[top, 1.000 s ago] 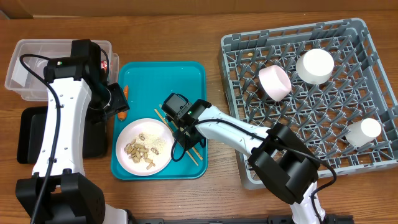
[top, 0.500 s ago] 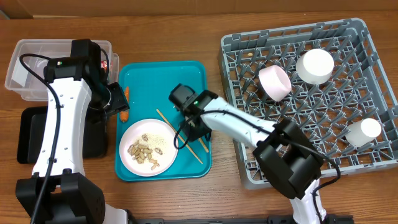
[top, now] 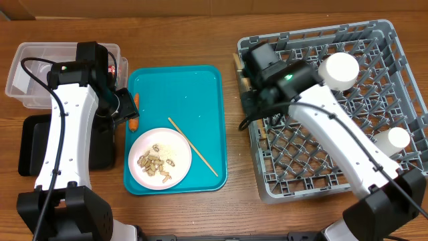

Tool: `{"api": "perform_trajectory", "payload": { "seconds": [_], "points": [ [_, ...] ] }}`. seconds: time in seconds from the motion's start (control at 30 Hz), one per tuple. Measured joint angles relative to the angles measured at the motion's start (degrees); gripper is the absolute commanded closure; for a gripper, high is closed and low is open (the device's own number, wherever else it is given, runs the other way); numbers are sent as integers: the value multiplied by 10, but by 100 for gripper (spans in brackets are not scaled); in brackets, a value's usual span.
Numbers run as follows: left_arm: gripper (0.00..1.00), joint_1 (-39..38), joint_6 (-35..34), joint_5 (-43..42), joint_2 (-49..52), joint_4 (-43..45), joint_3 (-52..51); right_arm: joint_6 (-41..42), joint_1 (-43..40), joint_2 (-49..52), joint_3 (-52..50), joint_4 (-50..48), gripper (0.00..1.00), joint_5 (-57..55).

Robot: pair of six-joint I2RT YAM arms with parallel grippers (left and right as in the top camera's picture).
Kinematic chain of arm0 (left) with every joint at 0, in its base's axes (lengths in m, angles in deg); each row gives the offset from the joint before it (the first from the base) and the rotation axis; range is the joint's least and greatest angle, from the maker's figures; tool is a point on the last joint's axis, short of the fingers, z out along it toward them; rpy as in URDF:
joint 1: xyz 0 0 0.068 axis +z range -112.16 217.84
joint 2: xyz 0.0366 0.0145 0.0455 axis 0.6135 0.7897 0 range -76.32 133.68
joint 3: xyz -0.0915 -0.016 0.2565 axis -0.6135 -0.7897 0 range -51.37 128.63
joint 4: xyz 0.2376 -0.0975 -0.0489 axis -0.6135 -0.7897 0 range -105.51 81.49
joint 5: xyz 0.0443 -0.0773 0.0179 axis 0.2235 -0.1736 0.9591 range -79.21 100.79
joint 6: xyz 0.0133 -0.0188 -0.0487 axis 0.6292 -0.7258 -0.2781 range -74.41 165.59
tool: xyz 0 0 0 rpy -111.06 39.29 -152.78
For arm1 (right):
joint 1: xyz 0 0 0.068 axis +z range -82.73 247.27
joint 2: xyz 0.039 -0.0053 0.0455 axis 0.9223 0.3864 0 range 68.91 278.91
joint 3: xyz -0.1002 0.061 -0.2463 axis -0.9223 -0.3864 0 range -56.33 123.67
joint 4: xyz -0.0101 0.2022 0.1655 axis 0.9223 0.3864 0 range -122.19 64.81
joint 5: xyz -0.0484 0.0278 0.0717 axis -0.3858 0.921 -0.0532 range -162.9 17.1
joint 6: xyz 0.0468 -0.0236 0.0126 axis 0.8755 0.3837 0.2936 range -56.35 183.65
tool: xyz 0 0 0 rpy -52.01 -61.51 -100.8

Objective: Sort waste into correct bins and load items into the dishwasher

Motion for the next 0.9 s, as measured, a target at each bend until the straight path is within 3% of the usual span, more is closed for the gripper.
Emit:
{"api": "perform_trajectory", "payload": {
  "seconds": [0.3,0.37,0.43,0.53,0.7,0.9],
  "points": [
    [43,0,0,0,0,3,0,1,-31,10,-114,-34,95,19],
    [43,0,0,0,0,3,0,2,-31,10,-122,-34,65,24],
    [38,0,0,0,0,3,0,3,-31,10,-123,-35,21,27],
    [38,0,0,0,0,3,0,2,-31,10,-123,-34,0,30],
    [37,0,0,0,0,3,0,1,-25,8,-89,-28,0,34],
    [37,0,0,0,0,3,0,1,27,-22,-55,-86,0,110]
  ]
}}
